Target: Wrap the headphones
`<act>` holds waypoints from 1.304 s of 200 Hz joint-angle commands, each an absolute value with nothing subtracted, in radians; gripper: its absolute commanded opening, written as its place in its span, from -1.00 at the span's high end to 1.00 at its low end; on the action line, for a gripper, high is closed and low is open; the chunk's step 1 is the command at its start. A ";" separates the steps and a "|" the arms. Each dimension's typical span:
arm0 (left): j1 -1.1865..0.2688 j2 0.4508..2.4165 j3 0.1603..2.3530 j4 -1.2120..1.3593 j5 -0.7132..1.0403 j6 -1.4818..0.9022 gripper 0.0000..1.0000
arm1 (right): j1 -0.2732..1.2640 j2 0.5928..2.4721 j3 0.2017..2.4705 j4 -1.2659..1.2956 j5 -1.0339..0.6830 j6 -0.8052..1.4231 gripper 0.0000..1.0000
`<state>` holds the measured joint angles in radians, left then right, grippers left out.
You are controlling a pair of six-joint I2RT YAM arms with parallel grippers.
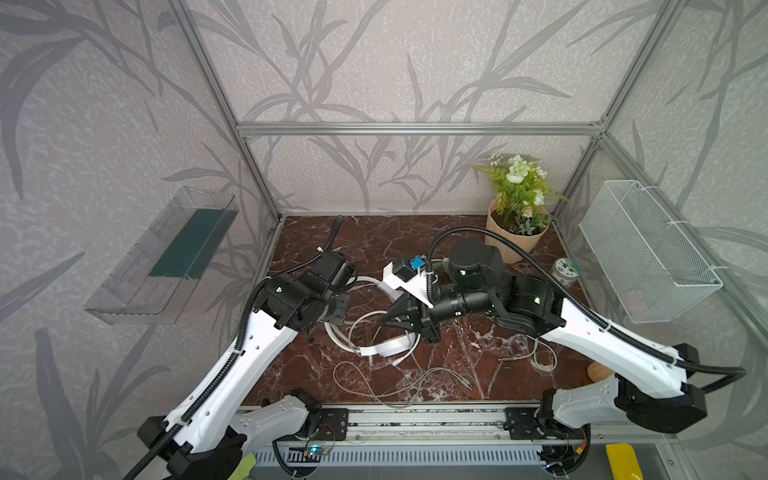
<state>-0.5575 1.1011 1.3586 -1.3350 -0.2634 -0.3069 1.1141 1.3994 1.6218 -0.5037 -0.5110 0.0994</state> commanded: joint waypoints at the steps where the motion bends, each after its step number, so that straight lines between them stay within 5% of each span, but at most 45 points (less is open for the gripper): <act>1: -0.562 1.082 1.363 -1.318 -0.257 -0.319 1.00 | 1.111 1.428 1.632 -0.448 -0.374 0.118 1.00; 49: -0.562 1.081 1.338 -1.306 -0.255 -0.330 1.00 | 1.145 1.483 1.611 -0.231 -0.229 0.312 1.00; 107: -0.563 1.074 1.329 -1.299 -0.257 -0.335 1.00 | 1.252 1.443 1.428 0.094 0.051 0.294 1.00; 188: -0.551 1.058 1.330 -1.273 -0.277 -0.385 1.00 | 1.390 1.413 1.232 0.470 0.229 0.287 1.00; 261: -0.495 1.032 1.324 -1.253 -0.218 -0.389 1.00 | 1.394 1.314 1.189 0.494 0.236 0.290 1.00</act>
<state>-0.5137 1.0565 1.3235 -1.2892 -0.2451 -0.3710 1.3933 1.4082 1.2114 0.4297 0.2134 0.3061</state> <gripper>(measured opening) 0.072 0.055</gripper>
